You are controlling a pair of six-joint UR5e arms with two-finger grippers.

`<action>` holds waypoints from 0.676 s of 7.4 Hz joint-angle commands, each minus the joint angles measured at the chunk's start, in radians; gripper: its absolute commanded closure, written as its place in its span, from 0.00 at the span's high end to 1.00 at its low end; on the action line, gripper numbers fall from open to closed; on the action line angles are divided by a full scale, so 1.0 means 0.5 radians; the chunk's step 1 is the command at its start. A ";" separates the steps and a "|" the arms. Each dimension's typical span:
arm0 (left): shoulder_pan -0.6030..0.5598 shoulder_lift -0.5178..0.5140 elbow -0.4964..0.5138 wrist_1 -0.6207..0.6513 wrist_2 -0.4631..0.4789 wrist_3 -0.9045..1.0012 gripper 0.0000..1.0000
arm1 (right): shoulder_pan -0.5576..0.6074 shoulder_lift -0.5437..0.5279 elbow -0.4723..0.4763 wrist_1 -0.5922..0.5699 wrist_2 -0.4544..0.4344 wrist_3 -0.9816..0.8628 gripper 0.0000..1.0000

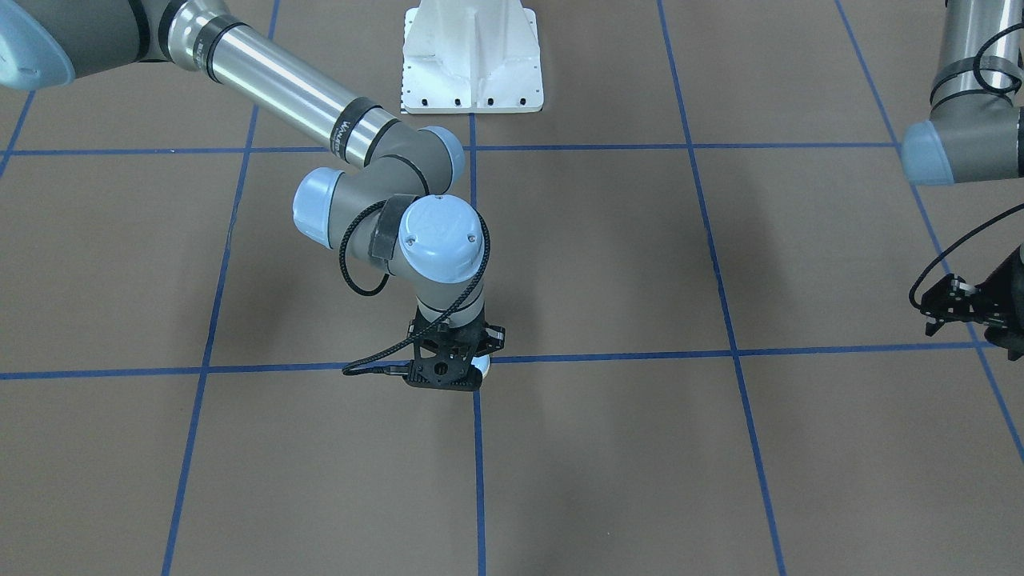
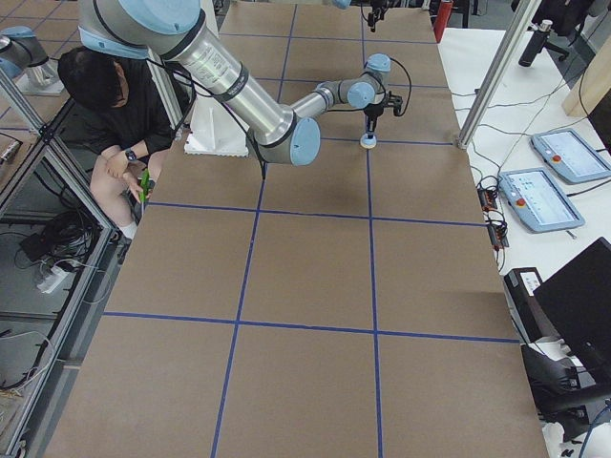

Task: Place and press bell with both arms
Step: 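Lift the right gripper off the bell and withdraw it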

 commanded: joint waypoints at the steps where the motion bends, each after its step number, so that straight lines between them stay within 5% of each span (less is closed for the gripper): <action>1: 0.000 0.000 -0.004 0.000 -0.003 0.000 1.00 | 0.069 0.010 0.106 -0.011 0.047 0.024 0.00; 2: -0.003 0.000 -0.007 0.000 -0.003 0.000 1.00 | 0.136 -0.017 0.228 -0.096 0.184 0.030 0.01; 3: -0.006 0.000 -0.010 0.000 -0.006 0.003 1.00 | 0.173 -0.142 0.497 -0.276 0.246 0.027 0.98; 5: -0.076 0.128 -0.053 -0.024 -0.015 0.000 1.00 | 0.378 -0.702 1.135 -0.495 0.488 -0.201 1.00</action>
